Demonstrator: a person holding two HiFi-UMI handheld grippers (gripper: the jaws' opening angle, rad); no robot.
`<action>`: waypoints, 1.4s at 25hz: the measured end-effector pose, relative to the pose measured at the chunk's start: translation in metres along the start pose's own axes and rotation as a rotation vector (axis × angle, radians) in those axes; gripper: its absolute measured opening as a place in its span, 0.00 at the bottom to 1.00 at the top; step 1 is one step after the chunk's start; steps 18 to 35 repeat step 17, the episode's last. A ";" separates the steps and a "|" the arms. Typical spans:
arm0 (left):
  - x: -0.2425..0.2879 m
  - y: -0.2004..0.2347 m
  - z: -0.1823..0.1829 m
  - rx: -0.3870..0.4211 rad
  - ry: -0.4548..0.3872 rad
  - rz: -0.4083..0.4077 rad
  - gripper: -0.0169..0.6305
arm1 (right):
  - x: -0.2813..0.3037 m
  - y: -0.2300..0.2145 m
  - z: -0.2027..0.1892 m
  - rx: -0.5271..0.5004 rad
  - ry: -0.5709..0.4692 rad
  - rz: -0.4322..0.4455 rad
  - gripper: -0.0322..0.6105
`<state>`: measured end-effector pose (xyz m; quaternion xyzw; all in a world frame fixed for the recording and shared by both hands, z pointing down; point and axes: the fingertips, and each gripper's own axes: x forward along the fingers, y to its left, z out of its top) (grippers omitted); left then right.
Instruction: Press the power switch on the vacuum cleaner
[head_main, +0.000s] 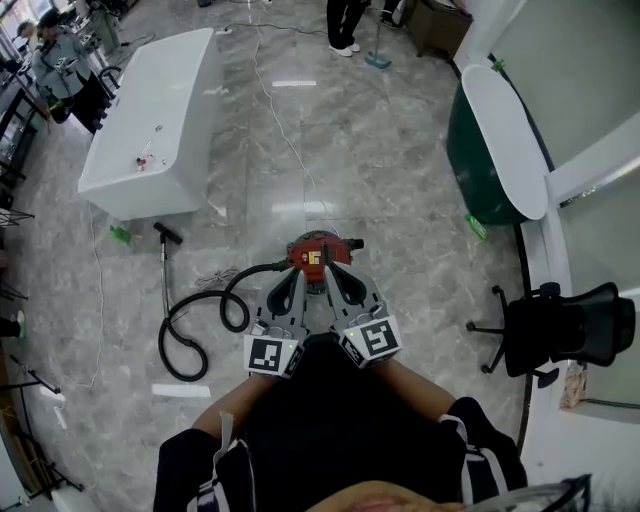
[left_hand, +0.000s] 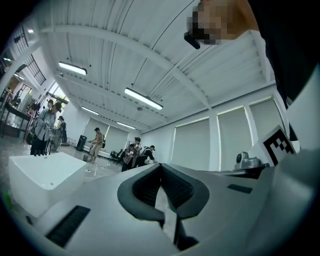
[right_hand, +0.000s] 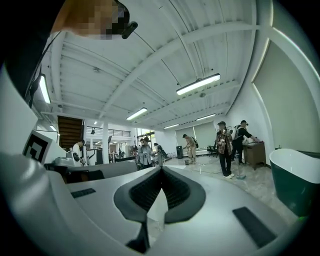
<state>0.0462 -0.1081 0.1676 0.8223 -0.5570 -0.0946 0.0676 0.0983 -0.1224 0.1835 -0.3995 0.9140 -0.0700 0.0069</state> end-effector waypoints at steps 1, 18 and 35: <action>0.002 0.002 -0.001 0.008 -0.001 -0.009 0.05 | 0.004 0.000 0.002 -0.004 -0.007 0.002 0.08; 0.010 0.001 -0.018 0.014 -0.002 -0.043 0.06 | 0.012 -0.015 0.000 -0.056 0.037 -0.046 0.08; 0.010 0.001 -0.018 0.014 -0.002 -0.043 0.06 | 0.012 -0.015 0.000 -0.056 0.037 -0.046 0.08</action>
